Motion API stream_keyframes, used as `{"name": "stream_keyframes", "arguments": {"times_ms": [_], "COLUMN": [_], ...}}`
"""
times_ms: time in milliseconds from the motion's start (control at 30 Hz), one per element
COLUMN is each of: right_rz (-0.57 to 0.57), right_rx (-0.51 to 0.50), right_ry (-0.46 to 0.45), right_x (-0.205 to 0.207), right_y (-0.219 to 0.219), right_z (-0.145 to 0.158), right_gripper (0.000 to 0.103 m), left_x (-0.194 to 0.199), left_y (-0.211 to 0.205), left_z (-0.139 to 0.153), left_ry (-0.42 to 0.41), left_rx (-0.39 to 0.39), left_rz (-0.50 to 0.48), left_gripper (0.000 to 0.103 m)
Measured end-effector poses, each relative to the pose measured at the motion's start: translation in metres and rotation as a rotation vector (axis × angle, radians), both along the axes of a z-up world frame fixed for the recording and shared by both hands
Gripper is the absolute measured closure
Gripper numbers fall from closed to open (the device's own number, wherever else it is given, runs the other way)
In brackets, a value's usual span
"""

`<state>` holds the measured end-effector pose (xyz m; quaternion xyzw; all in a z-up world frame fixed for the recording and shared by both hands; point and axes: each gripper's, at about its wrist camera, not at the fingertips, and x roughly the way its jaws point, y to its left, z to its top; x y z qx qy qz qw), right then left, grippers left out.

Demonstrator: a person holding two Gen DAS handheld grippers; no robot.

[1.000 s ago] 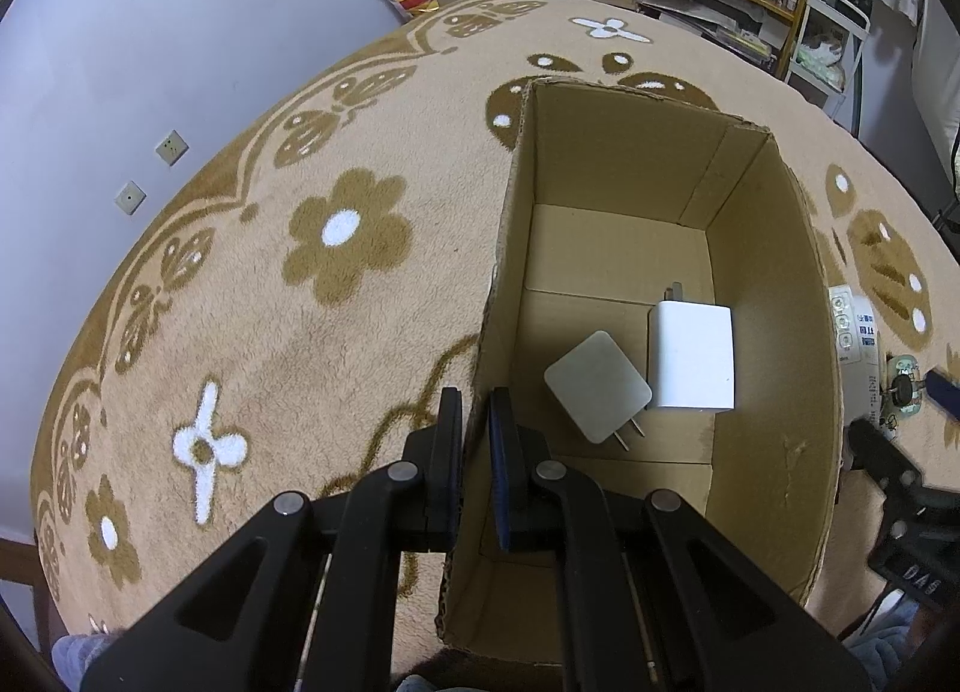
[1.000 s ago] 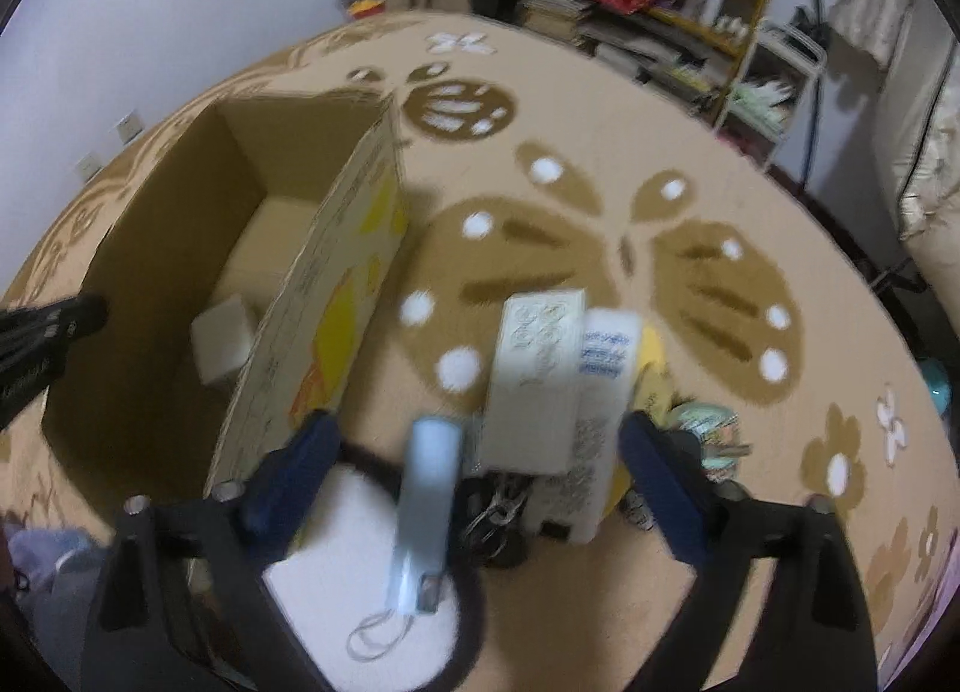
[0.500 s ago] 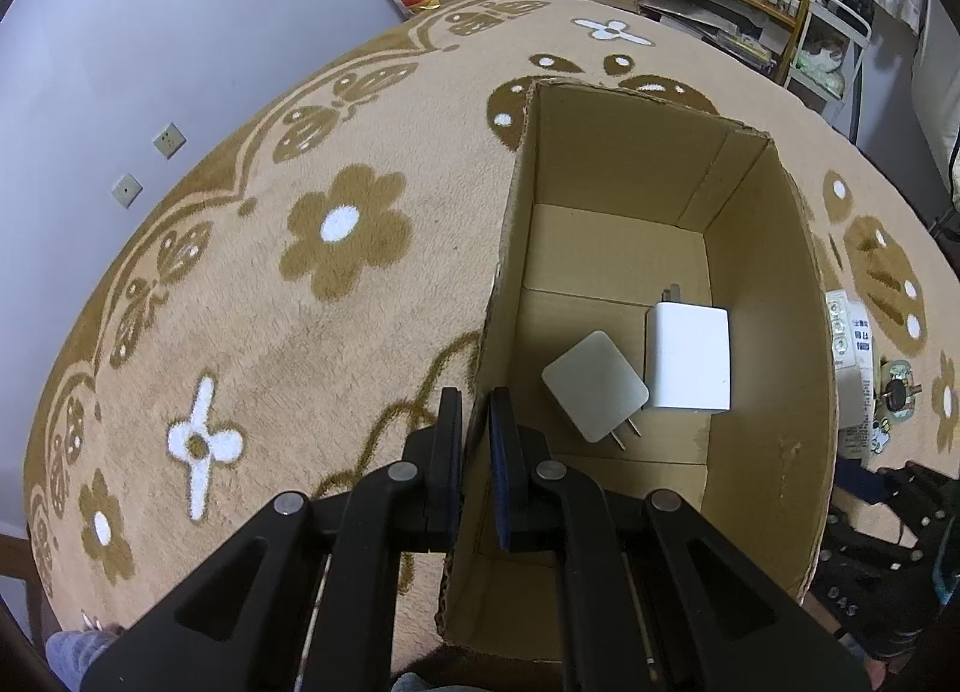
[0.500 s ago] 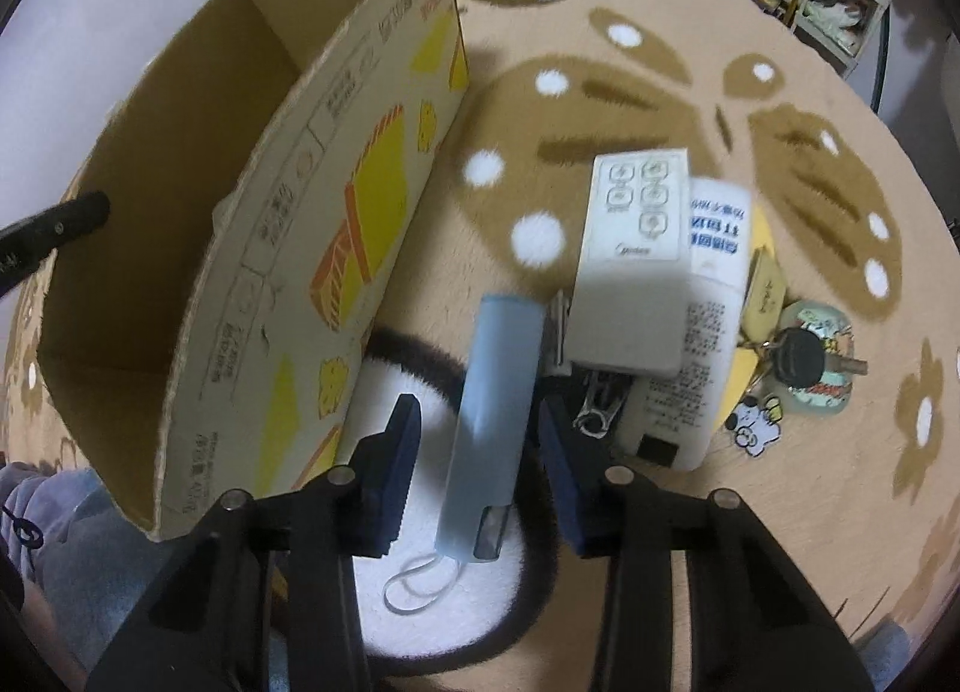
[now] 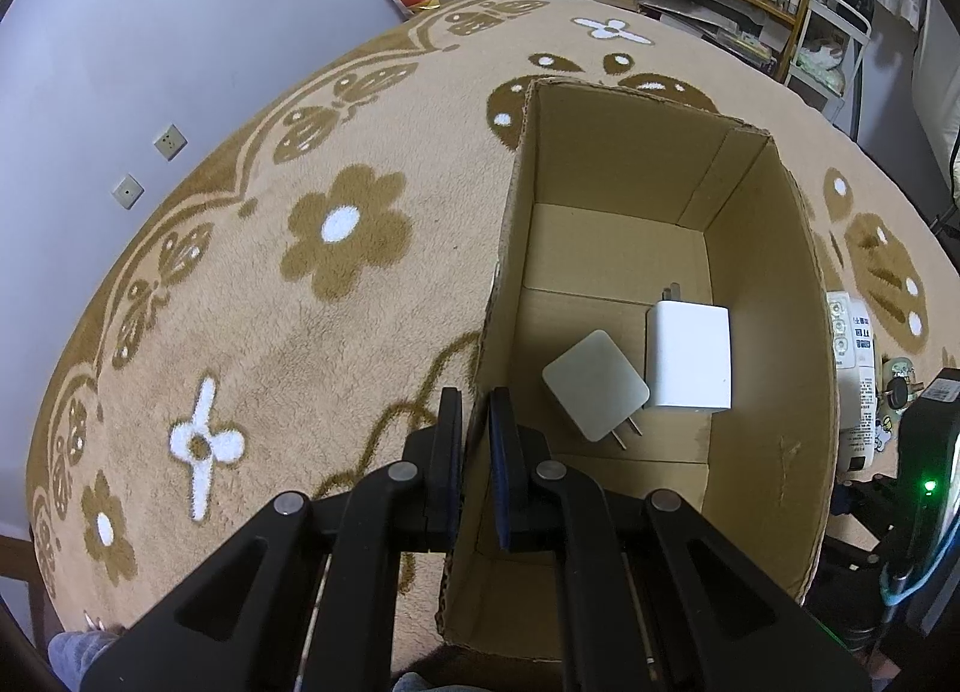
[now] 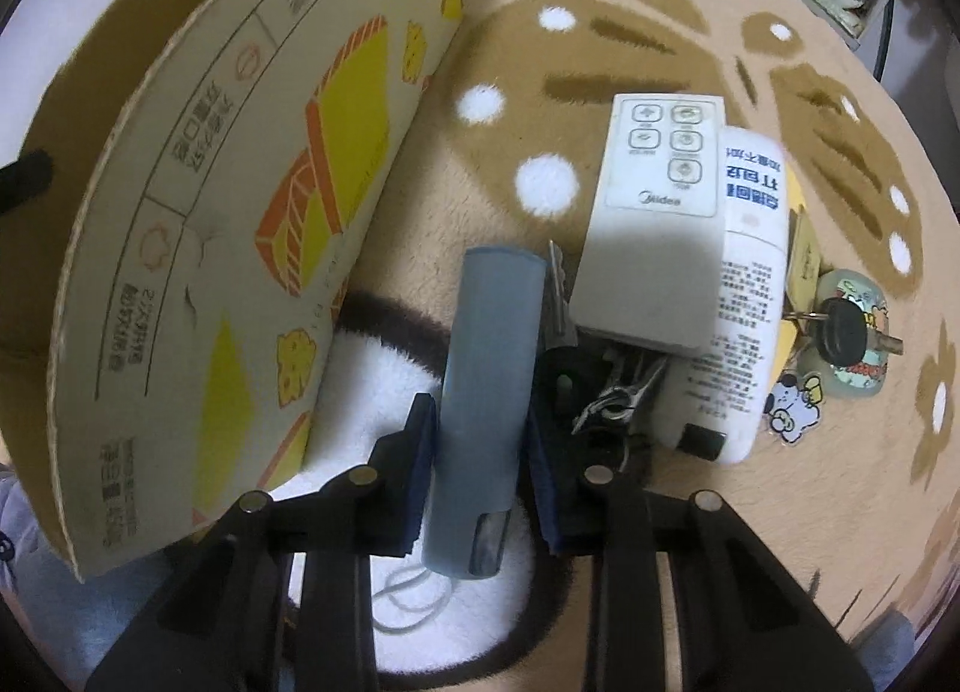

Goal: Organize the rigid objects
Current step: 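Return the right tool to the items and grasp the light-blue power bank, then carry the light-blue power bank into the cardboard box and release it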

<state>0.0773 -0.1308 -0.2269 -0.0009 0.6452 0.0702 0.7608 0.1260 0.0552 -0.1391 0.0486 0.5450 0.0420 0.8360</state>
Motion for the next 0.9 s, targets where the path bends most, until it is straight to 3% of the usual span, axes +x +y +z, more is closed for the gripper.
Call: {"name": "stream_keyframes", "arguments": {"times_ms": [133,567,900], "right_rz": [0.013,-0.103,-0.149], "right_rx": [0.004,0.077,0.1], "right_ry": [0.007,-0.076,-0.277], "right_x": [-0.002,0.002,0.014], "right_y": [0.006,-0.019,-0.03], "right_z": [0.003,0.053,0.104], "right_gripper": [0.074,0.074,0.074], "left_x": [0.0,0.002,0.002], "left_y": [0.002,0.003,0.004], "left_z": [0.0,0.0,0.0], "left_ry": [0.001,0.002,0.004], "left_rx": [-0.015,-0.008,-0.016], "left_rz": [0.005,0.003,0.003], "left_gripper": [0.095,0.095,0.095]}}
